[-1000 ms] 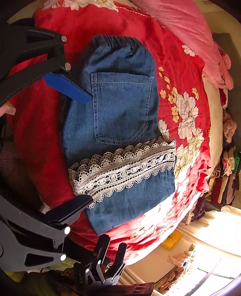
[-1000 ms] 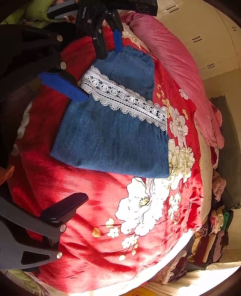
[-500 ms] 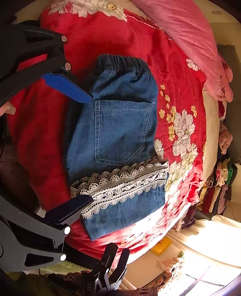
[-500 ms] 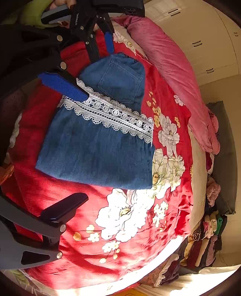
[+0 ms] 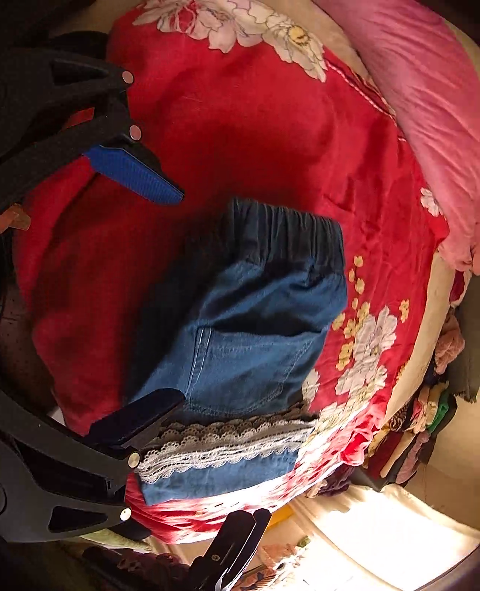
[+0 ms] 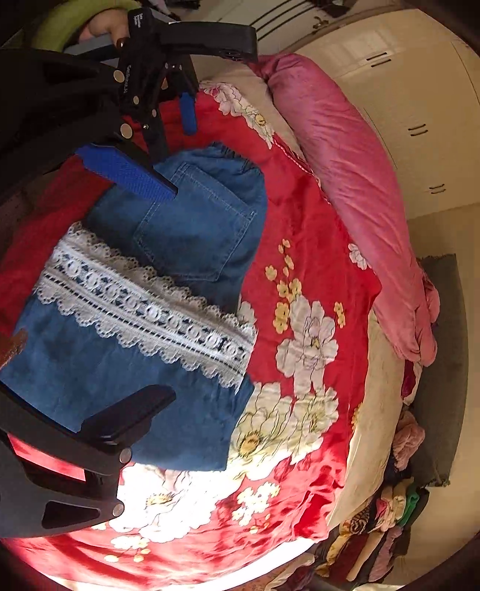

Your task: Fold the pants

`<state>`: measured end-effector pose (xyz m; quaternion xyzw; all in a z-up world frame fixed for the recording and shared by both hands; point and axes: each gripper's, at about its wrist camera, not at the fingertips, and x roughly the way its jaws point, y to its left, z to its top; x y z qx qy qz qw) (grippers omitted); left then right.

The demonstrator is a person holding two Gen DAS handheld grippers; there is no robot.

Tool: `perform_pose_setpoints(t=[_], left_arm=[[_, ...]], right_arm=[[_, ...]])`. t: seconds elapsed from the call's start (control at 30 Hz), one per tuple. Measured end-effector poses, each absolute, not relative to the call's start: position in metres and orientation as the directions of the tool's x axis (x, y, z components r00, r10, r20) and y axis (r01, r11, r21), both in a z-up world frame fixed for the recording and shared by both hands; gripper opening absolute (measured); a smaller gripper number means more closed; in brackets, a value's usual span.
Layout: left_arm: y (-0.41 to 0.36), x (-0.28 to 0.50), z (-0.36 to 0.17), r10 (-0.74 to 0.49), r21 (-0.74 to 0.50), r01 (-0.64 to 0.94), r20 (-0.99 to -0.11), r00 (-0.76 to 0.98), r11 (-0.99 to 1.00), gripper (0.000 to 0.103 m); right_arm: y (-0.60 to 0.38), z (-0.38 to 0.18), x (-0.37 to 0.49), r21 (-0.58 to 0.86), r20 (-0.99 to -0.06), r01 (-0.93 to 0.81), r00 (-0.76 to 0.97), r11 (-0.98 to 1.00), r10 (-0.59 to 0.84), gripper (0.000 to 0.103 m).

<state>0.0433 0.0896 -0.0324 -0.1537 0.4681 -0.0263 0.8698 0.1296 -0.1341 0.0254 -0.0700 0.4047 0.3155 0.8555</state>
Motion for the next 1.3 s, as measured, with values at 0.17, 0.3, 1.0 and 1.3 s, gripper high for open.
perform_pose_setpoints(t=[0.17, 0.3, 1.0, 1.3], left_arm=[[0.106, 0.049, -0.045, -0.245, -0.382, -0.135, -0.787, 0.566, 0.914, 0.093], [0.108, 0.055, -0.053, -0.288, -0.431, -0.126, -0.766, 0.575, 0.894, 0.06], [0.116, 0.061, -0.062, -0.353, -0.51, -0.111, -0.721, 0.596, 0.853, 0.063], [0.096, 0.062, -0.036, -0.445, -0.57, -0.006, -0.649, 0.617, 0.822, 0.083]], right_arm=[[-0.087, 0.025, 0.152, 0.16, -0.748, -0.662, 0.403, 0.733, 0.527, 0.099], [-0.05, 0.021, 0.169, 0.165, -0.765, -0.704, 0.351, 0.691, 0.539, 0.099], [0.042, -0.035, 0.208, 0.285, -0.795, -0.807, 0.101, 0.517, 0.598, 0.039], [-0.068, 0.023, 0.206, 0.504, -0.562, -0.755, 0.081, 0.419, 0.823, 0.034]])
